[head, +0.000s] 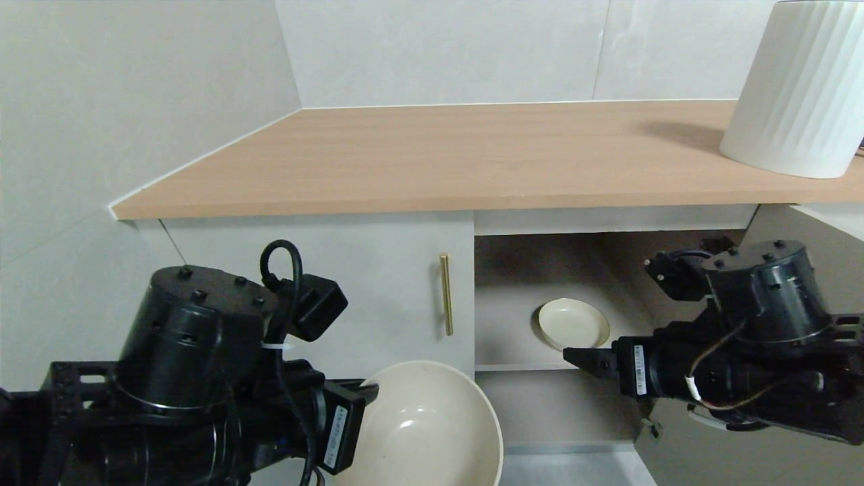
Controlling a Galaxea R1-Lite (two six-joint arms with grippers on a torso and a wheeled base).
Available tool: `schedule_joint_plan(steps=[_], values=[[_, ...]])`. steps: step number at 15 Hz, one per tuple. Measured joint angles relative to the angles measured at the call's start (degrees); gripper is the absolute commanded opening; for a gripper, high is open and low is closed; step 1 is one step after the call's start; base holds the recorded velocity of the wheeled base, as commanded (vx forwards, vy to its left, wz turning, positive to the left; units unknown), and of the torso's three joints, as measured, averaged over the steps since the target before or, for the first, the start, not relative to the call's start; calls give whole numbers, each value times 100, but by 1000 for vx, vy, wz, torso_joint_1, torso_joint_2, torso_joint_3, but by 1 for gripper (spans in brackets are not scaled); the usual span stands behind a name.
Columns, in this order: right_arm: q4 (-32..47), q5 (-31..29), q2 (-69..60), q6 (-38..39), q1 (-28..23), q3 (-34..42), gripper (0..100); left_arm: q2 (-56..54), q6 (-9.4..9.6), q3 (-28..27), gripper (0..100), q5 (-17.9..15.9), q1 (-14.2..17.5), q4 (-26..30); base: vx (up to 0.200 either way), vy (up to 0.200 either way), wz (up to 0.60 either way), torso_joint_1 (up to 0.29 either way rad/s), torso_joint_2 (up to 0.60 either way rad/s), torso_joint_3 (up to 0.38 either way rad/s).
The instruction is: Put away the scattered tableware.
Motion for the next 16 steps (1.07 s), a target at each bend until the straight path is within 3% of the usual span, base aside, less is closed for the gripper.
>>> schedule_joint_plan(steps=[4,8,13,16], values=[[507,607,-658,0,513,15,100,372,-20,-271,0,68,-516,-24,0,0,0,0,0,0],[616,695,-618,-2,867,88,100,764,-52,-379,0,624,-909,-208,0,0,0,0,0,0],[630,684,-116,13,1090,149,100,1001,-68,-379,0,911,-1008,-664,0,0,0,0,0,0],[607,670,121,35,1117,135,100,1101,-211,-379,0,930,-1034,-753,0,0,0,0,0,0]])
